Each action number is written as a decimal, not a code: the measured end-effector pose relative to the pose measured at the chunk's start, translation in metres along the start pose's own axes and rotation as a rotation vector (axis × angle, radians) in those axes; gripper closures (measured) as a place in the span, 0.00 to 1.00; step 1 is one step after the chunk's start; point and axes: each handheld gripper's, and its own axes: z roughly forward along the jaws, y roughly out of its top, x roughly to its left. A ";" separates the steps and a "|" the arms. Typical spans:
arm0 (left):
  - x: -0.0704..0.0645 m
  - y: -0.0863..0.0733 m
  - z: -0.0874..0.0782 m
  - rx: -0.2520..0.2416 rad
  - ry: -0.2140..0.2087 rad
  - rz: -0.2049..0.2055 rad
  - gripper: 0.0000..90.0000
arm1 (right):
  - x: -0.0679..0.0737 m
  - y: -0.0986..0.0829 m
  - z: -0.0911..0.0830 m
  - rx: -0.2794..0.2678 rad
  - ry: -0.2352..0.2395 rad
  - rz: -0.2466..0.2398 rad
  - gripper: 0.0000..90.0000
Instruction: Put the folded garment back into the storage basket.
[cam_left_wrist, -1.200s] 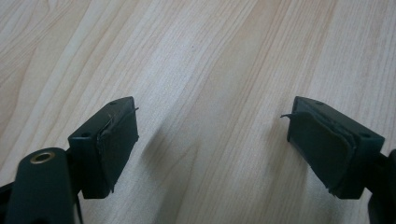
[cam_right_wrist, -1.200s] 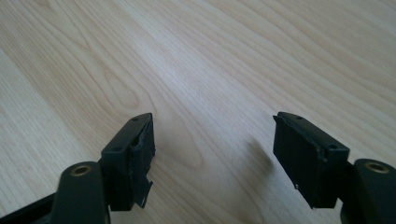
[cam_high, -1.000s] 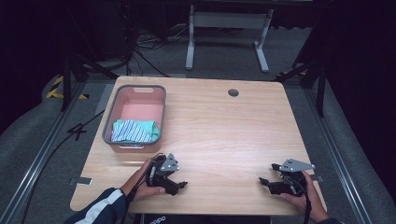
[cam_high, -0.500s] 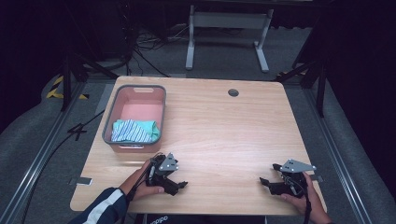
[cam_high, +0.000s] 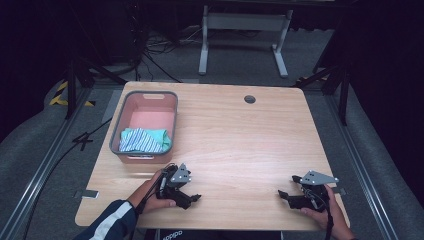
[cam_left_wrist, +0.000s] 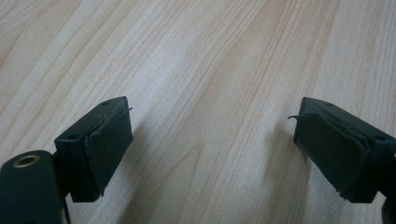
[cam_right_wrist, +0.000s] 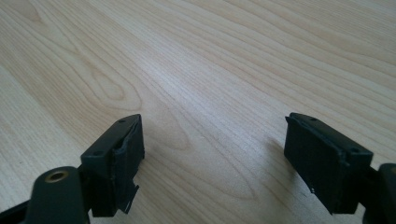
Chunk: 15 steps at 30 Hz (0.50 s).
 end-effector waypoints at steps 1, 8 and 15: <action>0.000 0.000 0.000 0.000 0.000 0.000 0.13 | 0.000 0.000 0.000 0.000 0.000 0.000 0.23; 0.001 0.001 0.001 0.002 -0.006 0.002 0.12 | 0.000 0.000 0.000 0.000 0.000 0.000 0.23; 0.002 0.003 0.003 0.009 -0.002 0.002 0.06 | 0.000 0.000 0.000 0.000 0.000 0.000 0.23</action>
